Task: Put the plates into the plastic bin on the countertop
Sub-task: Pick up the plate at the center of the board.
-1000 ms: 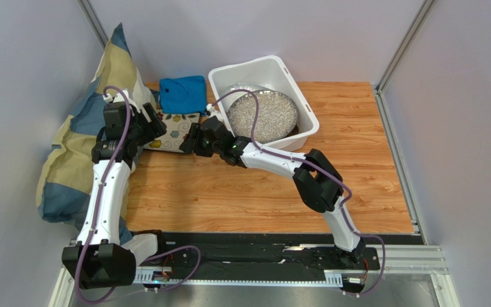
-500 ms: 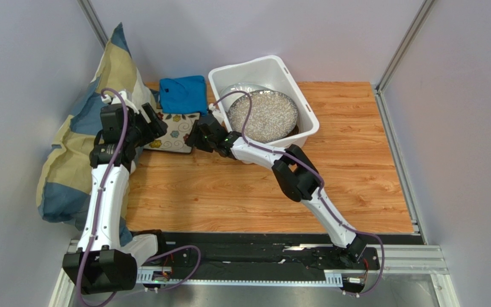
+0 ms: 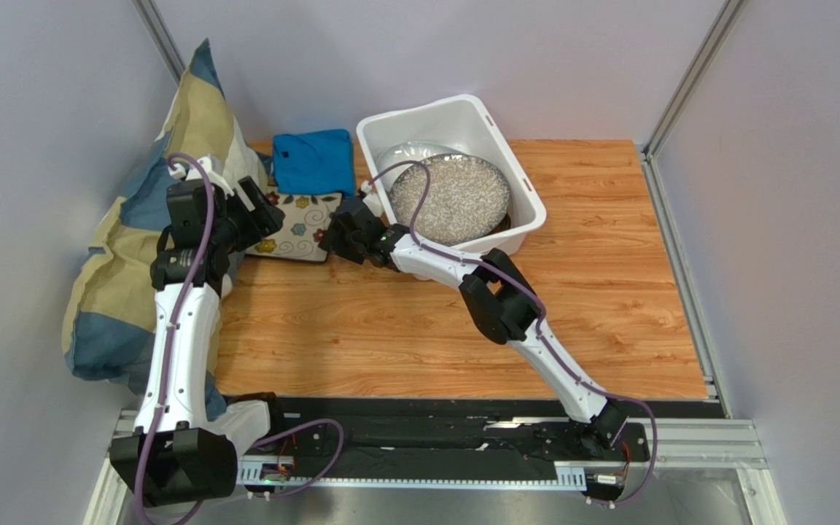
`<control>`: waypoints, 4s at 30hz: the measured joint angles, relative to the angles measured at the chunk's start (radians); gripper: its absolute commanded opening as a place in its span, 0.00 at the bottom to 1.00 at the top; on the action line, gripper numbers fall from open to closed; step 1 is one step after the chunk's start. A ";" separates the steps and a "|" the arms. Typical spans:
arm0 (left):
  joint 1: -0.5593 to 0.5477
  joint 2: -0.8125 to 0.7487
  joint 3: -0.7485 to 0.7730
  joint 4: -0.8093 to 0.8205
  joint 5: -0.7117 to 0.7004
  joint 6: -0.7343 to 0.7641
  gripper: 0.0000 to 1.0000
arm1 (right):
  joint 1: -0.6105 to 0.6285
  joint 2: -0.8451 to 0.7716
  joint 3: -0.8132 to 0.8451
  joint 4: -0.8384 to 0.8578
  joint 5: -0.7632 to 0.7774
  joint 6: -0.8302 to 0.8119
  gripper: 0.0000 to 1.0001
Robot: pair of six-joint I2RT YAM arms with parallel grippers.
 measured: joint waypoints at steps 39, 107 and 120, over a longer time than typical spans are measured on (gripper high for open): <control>0.090 -0.062 -0.034 0.058 0.156 -0.069 0.80 | -0.005 0.188 0.296 -0.116 -0.046 -0.023 0.29; -0.384 -0.090 -0.346 0.014 -0.116 -0.167 0.75 | 0.165 -1.573 -1.699 0.172 0.152 -0.019 0.00; -0.666 -0.042 -0.579 0.144 -0.104 -0.360 0.55 | 0.158 -1.750 -1.804 0.105 0.174 -0.077 0.00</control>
